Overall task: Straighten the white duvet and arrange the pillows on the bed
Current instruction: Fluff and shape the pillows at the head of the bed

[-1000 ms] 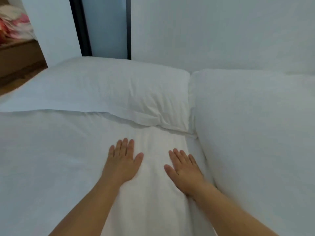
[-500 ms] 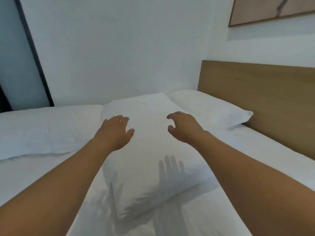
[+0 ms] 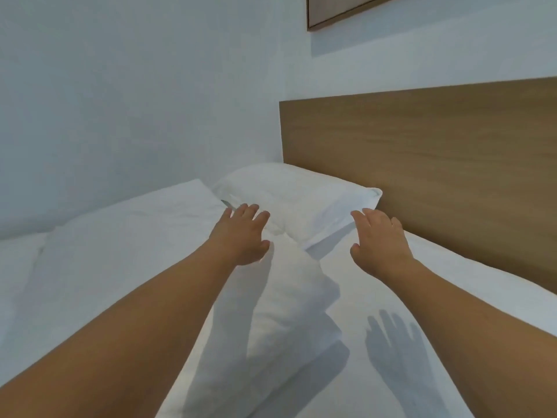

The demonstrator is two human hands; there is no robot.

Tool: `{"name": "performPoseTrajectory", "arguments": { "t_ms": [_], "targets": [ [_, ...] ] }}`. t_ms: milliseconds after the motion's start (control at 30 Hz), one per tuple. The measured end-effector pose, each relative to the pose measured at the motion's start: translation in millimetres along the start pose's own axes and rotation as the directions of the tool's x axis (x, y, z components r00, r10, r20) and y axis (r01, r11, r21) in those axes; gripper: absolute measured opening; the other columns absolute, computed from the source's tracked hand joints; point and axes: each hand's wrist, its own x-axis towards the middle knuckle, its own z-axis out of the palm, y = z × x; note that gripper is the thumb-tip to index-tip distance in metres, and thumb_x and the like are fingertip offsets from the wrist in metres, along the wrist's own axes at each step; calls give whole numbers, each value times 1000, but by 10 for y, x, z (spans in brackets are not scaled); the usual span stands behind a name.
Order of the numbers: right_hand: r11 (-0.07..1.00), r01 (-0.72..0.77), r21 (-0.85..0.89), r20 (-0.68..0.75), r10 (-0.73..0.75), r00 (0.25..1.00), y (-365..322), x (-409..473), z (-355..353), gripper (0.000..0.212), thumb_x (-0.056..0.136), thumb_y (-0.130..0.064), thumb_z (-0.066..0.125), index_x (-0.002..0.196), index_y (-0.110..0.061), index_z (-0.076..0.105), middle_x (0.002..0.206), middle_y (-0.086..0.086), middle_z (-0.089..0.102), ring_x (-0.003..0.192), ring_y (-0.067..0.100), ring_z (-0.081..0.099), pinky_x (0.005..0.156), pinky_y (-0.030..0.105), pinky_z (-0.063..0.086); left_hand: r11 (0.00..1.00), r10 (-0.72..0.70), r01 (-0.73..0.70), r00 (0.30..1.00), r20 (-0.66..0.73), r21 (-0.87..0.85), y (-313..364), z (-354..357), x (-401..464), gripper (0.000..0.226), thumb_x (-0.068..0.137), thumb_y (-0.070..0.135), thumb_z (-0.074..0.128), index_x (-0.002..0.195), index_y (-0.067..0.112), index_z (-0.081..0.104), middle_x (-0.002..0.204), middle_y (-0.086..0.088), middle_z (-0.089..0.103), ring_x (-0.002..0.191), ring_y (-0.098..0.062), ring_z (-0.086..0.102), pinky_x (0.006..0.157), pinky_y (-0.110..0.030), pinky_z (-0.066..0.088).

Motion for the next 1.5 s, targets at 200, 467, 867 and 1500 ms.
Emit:
{"name": "performPoseTrajectory", "arguments": {
  "t_ms": [200, 467, 867, 1500],
  "targets": [
    [994, 109, -6, 96, -108, 990, -30, 693, 613, 80, 94, -32, 46, 152, -29, -9, 160, 4, -14, 147, 27, -9, 113, 63, 3, 997, -55, 52, 998, 41, 58, -131, 256, 1261, 84, 88, 39, 55, 153, 24, 4, 162, -5, 3, 149, -27, 3, 118, -52, 15],
    [945, 313, -96, 164, -295, 941, -196, 1907, 2132, 114, 81, -53, 62, 146, -27, -28, 153, 5, -36, 143, 30, -28, 104, 71, -16, 960, -127, 69, 970, 205, 272, -454, 1400, 2762, 131, 72, 39, 79, 147, 32, -28, 158, -3, -26, 146, -30, -20, 111, -67, 5],
    [968, 165, 190, -443, -66, 894, -472, 2154, 3396, 52, 70, -49, 48, 115, -22, 49, 124, 10, 45, 124, 34, 40, 97, 64, 32, 985, -170, 166, 959, -229, -36, -324, 3165, 3489, 98, 88, 49, 54, 150, 30, -20, 162, 0, -11, 148, -37, -3, 107, -67, 21],
    [975, 41, 219, -433, 59, 899, -314, 1888, 3246, 18, 75, -29, 42, 64, -18, 50, 63, 4, 53, 63, 31, 55, 59, 42, 44, 919, -262, 115, 892, -369, -376, 21, 2994, 2934, 68, 89, 20, 54, 148, 23, 20, 150, -5, 23, 135, -31, 29, 76, -46, 50]
  ]
}}
